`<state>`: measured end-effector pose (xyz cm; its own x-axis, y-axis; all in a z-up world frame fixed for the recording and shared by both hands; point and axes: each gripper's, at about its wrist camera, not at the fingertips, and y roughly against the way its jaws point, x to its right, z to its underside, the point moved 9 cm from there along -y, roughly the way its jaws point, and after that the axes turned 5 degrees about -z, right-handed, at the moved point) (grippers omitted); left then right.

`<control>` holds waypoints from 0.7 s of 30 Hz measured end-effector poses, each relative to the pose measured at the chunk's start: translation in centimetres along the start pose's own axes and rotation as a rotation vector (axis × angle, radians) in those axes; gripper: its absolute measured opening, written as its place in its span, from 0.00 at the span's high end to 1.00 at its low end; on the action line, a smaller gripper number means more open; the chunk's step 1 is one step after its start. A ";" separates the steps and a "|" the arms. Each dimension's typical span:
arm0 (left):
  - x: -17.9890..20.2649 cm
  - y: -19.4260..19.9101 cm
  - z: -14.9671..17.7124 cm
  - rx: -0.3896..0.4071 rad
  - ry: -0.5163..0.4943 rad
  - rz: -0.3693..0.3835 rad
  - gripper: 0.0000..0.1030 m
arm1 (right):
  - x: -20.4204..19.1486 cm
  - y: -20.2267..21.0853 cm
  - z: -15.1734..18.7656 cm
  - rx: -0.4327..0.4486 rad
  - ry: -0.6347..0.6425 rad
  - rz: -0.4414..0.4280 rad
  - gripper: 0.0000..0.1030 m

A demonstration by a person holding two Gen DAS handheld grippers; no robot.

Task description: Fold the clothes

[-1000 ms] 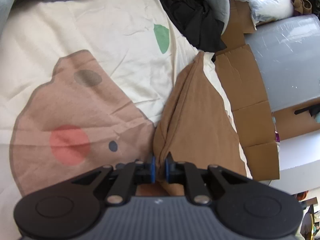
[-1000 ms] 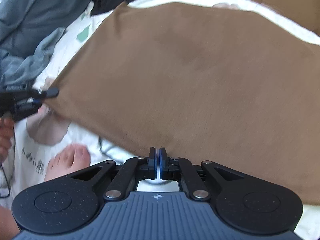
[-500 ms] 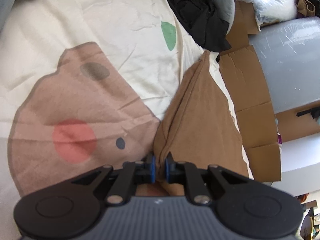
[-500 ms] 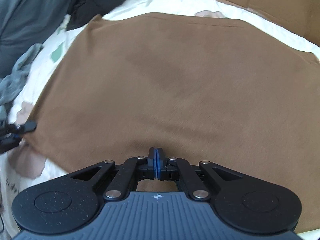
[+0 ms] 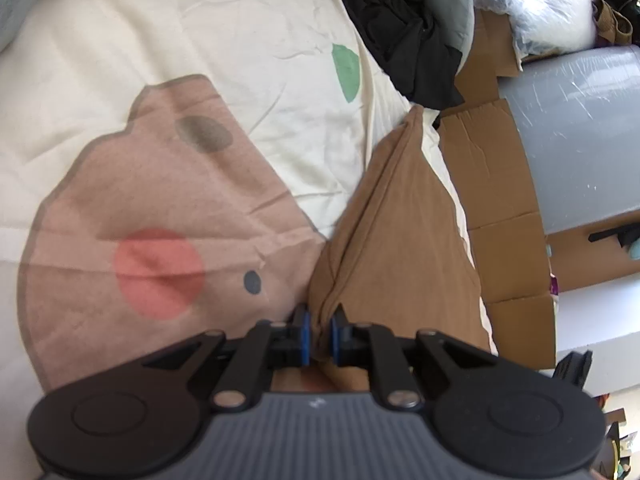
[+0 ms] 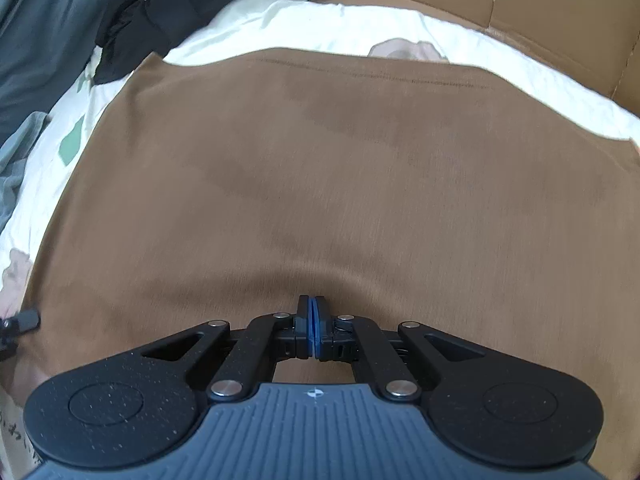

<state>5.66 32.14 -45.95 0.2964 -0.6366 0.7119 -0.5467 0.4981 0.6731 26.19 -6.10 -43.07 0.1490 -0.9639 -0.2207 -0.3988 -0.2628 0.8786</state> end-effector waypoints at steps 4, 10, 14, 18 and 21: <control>0.1 -0.1 0.1 0.004 0.008 0.000 0.89 | 0.6 -0.5 -1.7 0.015 -0.006 0.024 0.95; 0.0 -0.1 0.0 0.000 0.004 -0.001 0.89 | 2.5 -1.5 -4.3 0.042 -0.085 0.062 0.95; 0.0 -0.1 0.0 -0.002 -0.002 -0.003 0.89 | 3.2 -2.2 -6.0 0.065 -0.097 0.078 0.95; -0.1 -0.1 0.0 -0.004 -0.005 -0.003 0.89 | 3.7 -2.9 -7.4 0.087 -0.094 0.083 0.95; -0.1 -0.1 0.0 -0.004 -0.003 -0.004 0.89 | 4.2 -3.2 -8.6 0.106 -0.088 0.094 0.95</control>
<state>5.68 32.18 -46.04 0.2962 -0.6404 0.7086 -0.5425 0.4978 0.6767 35.91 -8.95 -43.19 0.0281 -0.9833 -0.1797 -0.5012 -0.1694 0.8486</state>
